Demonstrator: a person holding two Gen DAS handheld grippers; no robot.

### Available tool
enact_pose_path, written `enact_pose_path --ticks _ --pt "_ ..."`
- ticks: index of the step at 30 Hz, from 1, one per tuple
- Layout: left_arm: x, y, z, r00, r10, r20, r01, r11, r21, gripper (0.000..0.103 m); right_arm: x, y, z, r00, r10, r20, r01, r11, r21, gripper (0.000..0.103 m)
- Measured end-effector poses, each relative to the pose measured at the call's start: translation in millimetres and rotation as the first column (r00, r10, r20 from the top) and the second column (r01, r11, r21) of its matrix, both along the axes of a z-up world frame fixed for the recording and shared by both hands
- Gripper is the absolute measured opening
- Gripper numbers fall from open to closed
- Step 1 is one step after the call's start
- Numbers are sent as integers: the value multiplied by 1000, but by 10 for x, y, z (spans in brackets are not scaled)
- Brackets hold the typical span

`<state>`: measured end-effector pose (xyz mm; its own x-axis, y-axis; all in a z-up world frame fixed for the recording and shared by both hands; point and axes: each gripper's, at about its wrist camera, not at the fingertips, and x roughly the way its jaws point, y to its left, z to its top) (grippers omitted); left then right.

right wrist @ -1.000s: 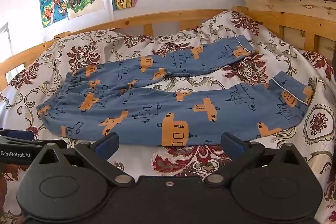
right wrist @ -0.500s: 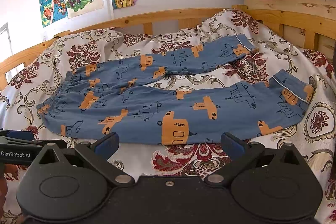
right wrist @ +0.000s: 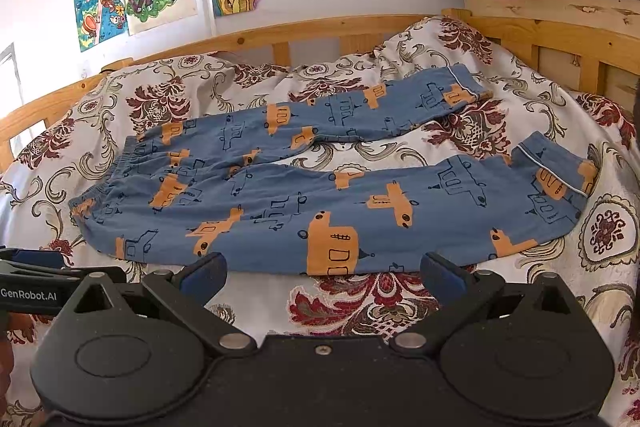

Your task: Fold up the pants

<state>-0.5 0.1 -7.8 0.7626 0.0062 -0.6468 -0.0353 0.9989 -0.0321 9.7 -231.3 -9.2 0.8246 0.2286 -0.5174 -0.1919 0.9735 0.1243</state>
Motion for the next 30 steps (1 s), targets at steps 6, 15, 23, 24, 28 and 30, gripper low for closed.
enact_pose_path --ticks 6,15,23,24,28,30 --pt "-5 4 -7 1000 0 -2 0 1000 -2 103 0 -1 2 1000 0 -1 0 1000 0 102" --pt "-12 9 -16 1000 1 -6 -1 1000 -6 103 2 -1 9 1000 0 -2 0 1000 0 102" --pt "-2 -3 1 1000 4 -13 -4 1000 -8 103 16 -7 -11 1000 -2 -5 2 1000 0 102" --pt "3 -4 5 1000 4 -15 -4 1000 -8 103 16 -7 -11 1000 -4 -7 4 1000 -1 102" --pt "30 -1 10 1000 4 -24 -4 1000 -4 103 59 -7 4 1000 -12 -26 12 1000 3 102" --pt "65 8 29 1000 7 -29 -7 1000 0 103 137 7 64 999 5 -44 -6 1000 -20 102"
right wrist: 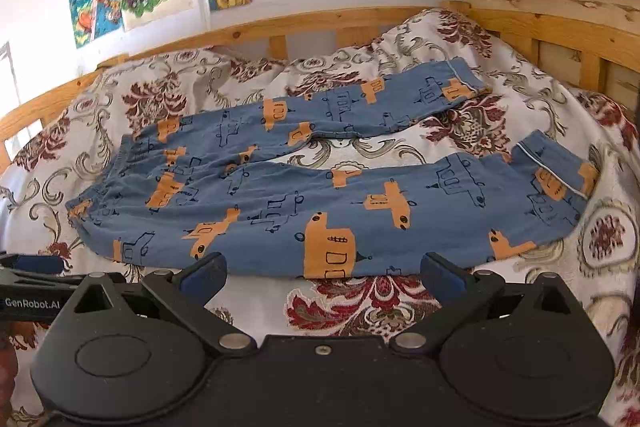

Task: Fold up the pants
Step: 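Grasp the pant leg cuff with the left tool while the right tool grasps the other cuff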

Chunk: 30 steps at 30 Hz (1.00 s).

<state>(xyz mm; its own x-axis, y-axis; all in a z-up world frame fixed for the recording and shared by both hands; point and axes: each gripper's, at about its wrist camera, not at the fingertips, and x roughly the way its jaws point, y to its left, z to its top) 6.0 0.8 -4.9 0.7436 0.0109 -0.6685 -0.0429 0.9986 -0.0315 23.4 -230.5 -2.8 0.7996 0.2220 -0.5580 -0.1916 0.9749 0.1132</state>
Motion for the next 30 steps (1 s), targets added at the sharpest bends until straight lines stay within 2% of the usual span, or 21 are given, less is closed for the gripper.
enact_pose_path --ticks 6,8,12,18,21,27,30 --pt "199 75 149 1000 -18 0 18 1000 -6 103 236 -21 199 995 101 -5 -102 994 -42 102" --pt "315 137 239 999 -43 0 43 999 -27 103 345 -30 270 988 157 3 -157 985 -75 102" --pt "651 290 469 998 -65 -7 65 998 -23 103 664 -29 413 966 257 9 -253 957 -141 102" --pt "1313 483 779 990 -141 -10 142 983 113 103 1306 71 639 918 396 1 -386 897 -215 102" --pt "1724 549 835 982 -186 -14 185 969 164 103 1709 131 726 872 488 -42 -484 845 -226 102" --pt "2492 679 658 957 -286 -39 288 936 201 103 2576 338 766 728 668 -153 -681 682 -266 102" --pt "2861 687 531 938 -343 -54 345 905 250 103 3009 496 678 664 720 -203 -742 600 -300 102"
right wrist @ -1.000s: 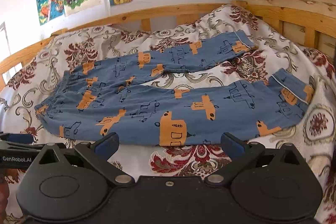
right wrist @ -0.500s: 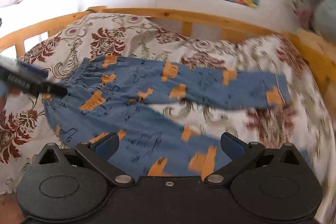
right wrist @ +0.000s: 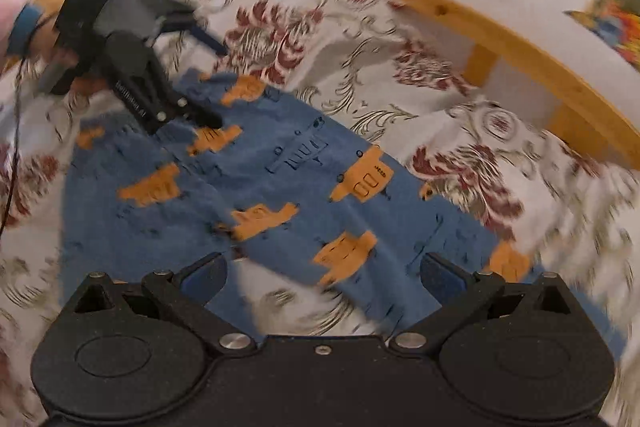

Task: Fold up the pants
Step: 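Grasp the pant leg cuff with the left tool while the right tool grasps the other cuff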

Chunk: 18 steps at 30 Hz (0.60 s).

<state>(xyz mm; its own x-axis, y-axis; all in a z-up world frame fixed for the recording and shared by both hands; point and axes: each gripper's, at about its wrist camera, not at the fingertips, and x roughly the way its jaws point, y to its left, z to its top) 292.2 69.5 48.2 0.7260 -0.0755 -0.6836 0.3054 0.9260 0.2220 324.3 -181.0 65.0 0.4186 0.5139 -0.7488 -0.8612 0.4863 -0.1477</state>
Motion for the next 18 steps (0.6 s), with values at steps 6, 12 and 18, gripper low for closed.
enact_pose_path --ticks 6,12,18 --pt "667 -25 -184 992 -121 -39 123 990 70 103 768 265 -245 995 87 42 -80 988 -135 93" --pt "1173 95 -331 982 -139 -124 142 990 20 101 1366 392 -347 995 100 -4 -99 978 -181 82" --pt "1442 201 -456 961 -177 -211 173 984 -37 86 1705 510 -543 996 89 -33 -94 962 -257 66"
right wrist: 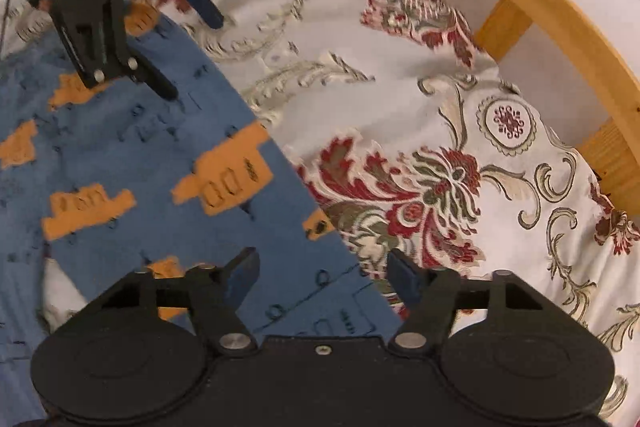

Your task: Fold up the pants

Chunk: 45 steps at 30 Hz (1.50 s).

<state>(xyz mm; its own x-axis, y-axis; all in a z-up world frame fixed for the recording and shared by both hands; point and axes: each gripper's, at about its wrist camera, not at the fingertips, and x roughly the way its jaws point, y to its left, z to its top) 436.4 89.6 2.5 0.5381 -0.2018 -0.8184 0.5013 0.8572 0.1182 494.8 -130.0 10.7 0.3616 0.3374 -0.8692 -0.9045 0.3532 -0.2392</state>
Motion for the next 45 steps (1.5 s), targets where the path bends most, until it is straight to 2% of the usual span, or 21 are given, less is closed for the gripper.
enact_pose_path --ticks 2,4,7,9,11,12,13,14,16,18,20,26,28,34,40,45 --pt "49 -1 -48 1000 -8 -20 9 1000 14 71 64 2 -68 1000 -9 3 9 1000 -27 60" --pt "70 1 -84 999 -26 -44 27 999 26 61 99 -34 -92 1000 -7 8 7 999 -36 57" --pt "66 3 -87 997 -46 -54 48 998 39 53 128 -97 -95 1000 -6 15 7 999 -44 57" --pt "73 3 -88 997 -45 -58 49 997 59 50 126 -114 -111 1000 -7 18 8 998 -59 57" --pt "82 6 -82 997 -39 -60 44 996 73 43 105 -109 -135 999 -1 39 4 997 -77 52" --pt "86 3 -78 997 -37 -65 41 996 75 39 87 -107 -143 998 0 57 5 997 -80 46" --pt "84 0 -74 997 -32 -69 37 997 73 30 74 -106 -150 998 -1 68 7 997 -83 38" --pt "78 -11 -70 997 -28 -71 34 997 75 24 61 -108 -154 997 1 72 5 996 -86 35" --pt "51 -50 -64 998 -29 -64 35 995 95 15 33 -110 -162 996 10 87 -2 996 -91 15" --pt "17 -101 -65 999 -23 -48 29 992 123 10 -3 -105 -182 994 17 106 -5 994 -108 4" --pt "-18 -143 -55 999 -11 -34 16 991 136 5 -54 -110 -188 992 22 123 -8 994 -110 1" --pt "-189 -261 24 997 59 55 -68 980 185 1 -276 -198 -145 978 -20 206 33 998 -61 0" --pt "-272 -301 53 992 85 94 -103 974 200 0 -400 -223 -131 965 -52 257 63 997 -34 0" --pt "-570 -376 163 977 79 198 -123 968 218 0 -843 -318 -94 919 -145 366 133 989 58 0" --pt "-984 -456 366 953 82 290 -144 970 198 0 -1394 -479 121 858 -242 453 181 968 173 0" --pt "-1512 -539 534 931 80 356 -145 976 160 0 -2033 -614 286 832 -301 466 209 948 240 0"
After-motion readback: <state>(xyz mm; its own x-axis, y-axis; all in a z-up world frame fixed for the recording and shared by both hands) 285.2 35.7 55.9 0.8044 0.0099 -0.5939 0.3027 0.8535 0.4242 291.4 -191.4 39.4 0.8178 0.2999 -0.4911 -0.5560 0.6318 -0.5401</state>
